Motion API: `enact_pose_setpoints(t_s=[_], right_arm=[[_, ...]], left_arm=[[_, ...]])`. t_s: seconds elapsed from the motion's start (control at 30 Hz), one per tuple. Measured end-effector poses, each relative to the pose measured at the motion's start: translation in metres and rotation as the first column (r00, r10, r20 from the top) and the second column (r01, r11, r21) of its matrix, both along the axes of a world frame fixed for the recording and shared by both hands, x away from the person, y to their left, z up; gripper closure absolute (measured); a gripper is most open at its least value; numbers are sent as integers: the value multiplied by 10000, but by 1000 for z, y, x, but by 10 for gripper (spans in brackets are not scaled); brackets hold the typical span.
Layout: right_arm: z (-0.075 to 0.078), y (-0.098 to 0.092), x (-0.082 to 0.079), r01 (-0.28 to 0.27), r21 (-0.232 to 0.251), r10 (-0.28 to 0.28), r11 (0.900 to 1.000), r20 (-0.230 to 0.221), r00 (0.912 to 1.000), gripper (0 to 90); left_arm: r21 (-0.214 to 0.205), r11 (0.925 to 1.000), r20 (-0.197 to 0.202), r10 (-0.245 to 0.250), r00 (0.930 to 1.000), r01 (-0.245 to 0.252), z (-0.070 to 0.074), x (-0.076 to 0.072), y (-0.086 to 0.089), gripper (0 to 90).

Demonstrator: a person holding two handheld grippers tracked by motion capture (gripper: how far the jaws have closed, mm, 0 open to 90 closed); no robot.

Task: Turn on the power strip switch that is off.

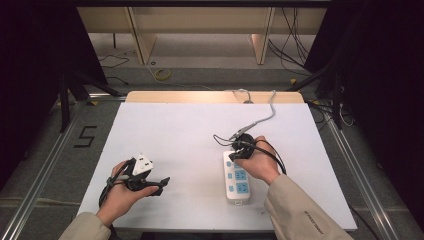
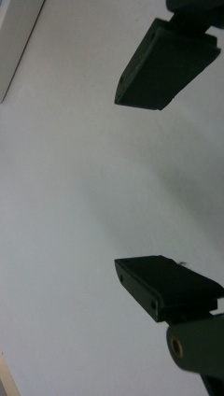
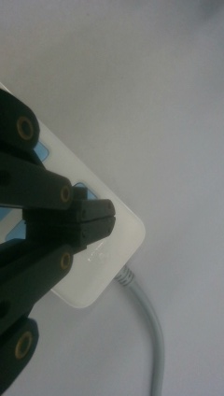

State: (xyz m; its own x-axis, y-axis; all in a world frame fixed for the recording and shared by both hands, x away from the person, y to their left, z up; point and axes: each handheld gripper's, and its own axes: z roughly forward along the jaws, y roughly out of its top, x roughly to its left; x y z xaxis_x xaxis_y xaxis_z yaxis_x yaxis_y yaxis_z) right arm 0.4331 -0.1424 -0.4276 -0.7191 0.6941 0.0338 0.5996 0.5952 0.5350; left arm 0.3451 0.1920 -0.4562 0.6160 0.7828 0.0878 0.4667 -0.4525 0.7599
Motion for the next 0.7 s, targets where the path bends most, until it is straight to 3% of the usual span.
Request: enact_pose_setpoints(t_s=[0.4, 0.7], right_arm=[[9, -25, -9, 285, 663, -315, 9974, 443, 9985, 890], [13, -35, -14, 369, 833, -416, 9958, 560, 9976, 894]], left_arm=[[6, 10000, -18, 33, 10000, -33, 0, 0, 0, 173], [-20, 10000, -30, 50, 10000, -50, 0, 0, 0, 172]])
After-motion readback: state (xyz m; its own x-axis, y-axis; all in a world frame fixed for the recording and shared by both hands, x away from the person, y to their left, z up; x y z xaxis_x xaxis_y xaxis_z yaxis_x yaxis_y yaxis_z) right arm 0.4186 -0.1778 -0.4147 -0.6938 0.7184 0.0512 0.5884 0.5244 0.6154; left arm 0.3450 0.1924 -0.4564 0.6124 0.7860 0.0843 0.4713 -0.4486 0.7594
